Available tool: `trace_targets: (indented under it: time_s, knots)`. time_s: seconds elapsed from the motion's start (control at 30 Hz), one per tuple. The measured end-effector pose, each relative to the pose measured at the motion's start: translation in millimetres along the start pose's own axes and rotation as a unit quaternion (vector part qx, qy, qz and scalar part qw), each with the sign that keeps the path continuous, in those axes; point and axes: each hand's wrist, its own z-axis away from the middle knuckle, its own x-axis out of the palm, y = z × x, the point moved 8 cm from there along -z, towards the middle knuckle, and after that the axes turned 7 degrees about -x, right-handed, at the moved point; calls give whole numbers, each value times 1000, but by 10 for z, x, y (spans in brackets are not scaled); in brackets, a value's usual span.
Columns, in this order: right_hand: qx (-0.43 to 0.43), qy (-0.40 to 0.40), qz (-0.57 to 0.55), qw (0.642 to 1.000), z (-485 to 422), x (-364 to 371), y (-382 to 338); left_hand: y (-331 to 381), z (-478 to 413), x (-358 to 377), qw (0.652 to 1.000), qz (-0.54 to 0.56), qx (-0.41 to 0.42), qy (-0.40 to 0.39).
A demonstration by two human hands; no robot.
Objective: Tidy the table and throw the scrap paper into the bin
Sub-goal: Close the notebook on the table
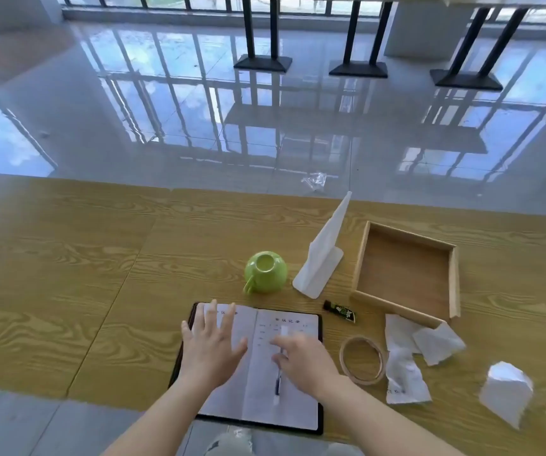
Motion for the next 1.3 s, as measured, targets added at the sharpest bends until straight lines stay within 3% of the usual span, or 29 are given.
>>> trace_targets:
  time_s: [0.2, 0.77, 1.3]
  knots:
    - [32, -56, 35, 997, -58, 189, 14, -169, 91, 202, 1000, -13, -16, -23]
    - [123, 73, 77, 987, 343, -228, 721, -482, 83, 260, 990, 66, -111, -56]
    - [77, 76, 78, 991, 263, -218, 868, -664, -13, 219, 960, 101, -250, -71]
